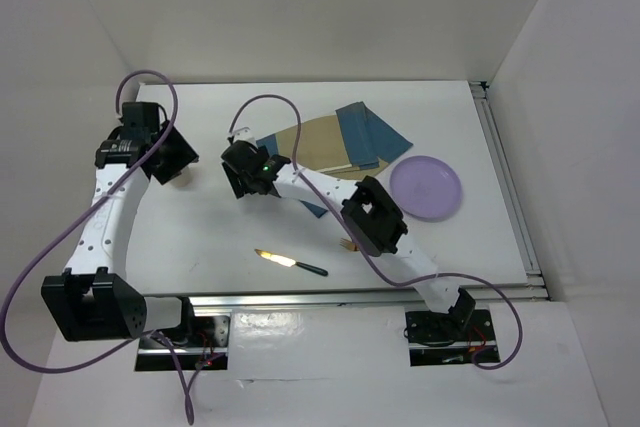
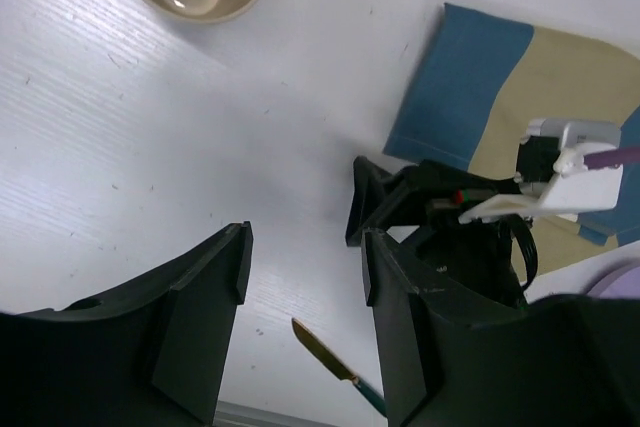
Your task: Set the dinner table for one person
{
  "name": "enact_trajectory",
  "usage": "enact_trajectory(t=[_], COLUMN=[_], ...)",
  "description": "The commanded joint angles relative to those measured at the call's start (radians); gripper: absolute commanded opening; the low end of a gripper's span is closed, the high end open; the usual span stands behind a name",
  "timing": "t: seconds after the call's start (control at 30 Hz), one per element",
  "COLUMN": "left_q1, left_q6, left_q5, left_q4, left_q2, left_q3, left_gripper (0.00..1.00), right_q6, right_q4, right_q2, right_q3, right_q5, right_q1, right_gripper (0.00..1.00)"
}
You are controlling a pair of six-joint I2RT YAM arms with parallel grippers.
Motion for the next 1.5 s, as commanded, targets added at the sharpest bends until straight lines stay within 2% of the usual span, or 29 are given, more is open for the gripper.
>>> enact_trajectory(t=[0.0,0.07,0.2,0.23,0.3,0.33,0.37,0.43,0.53,0.73,0.87,1.0,1.1,1.27,1.37,1.47], left_q1=[0.012,0.012,0.03,0.031,0.031,0.031,0.031,0.031,0.031,0.031,0.017,-0.066,-0.146,-0.282,-0.356,-0.431], left_q6=[-0.014,-0.004,0.015,0.015,0.015,0.015,0.015,0.015,0.039,0.102,0.113,0.069,0.041,0.041,0.041,0.052], left_q5=[0.052,0.052,0.052,0.052,0.052,0.061,0.061,0.07,0.096,0.214,0.3,0.396,0.436,0.411,0.41,0.41], left_q4=[-0.004,0.005,0.005,0.005,0.005,0.005,0.005,0.005,0.014,0.049,0.111,0.222,0.336,0.427,0.52,0.642], left_q2=[-0.027,-0.036,-0.036,-0.036,-0.045,-0.045,-0.045,-0.054,-0.054,-0.022,-0.034,-0.071,-0.071,-0.002,-0.002,-0.068], left_q3=[-0.024,-0.044,-0.053,-0.053,-0.062,-0.062,-0.062,-0.062,-0.062,-0.081,-0.17,-0.309,-0.378,-0.447,-0.504,-0.582], left_gripper=[0.64,0.64,0.64,0.64,0.64,0.64,0.64,0.64,0.66,0.66,0.66,0.66,0.7,0.75,0.75,0.77], right_q6=[-0.004,-0.004,-0.013,-0.013,-0.013,-0.013,-0.029,-0.039,-0.052,-0.11,-0.11,-0.11,-0.11,-0.101,-0.09,-0.081], right_q4=[0.016,0.029,0.029,0.029,0.029,0.038,0.05,0.05,0.05,0.115,0.133,0.133,0.124,0.113,0.104,0.104], right_q2=[0.04,0.06,0.094,0.104,0.104,0.104,0.104,0.092,0.039,-0.275,-0.441,-0.561,-0.613,-0.646,-0.646,-0.646], right_q3=[0.074,0.083,0.083,0.083,0.083,0.074,0.074,0.074,0.083,-0.022,-0.128,-0.231,-0.268,-0.288,-0.297,-0.297], right_q5=[0.109,0.142,0.184,0.184,0.195,0.195,0.185,0.176,0.141,0.052,-0.025,-0.147,-0.206,-0.24,-0.25,-0.272], right_q1=[-0.001,-0.001,-0.001,-0.001,-0.001,-0.001,-0.001,-0.001,-0.001,-0.041,-0.115,-0.19,-0.24,-0.274,-0.285,-0.294], right_gripper=[0.75,0.72,0.59,0.51,0.42,0.35,0.19,0.0,0.0,0.0,0.0,0.0,0.0,0.0,0.0,0.0])
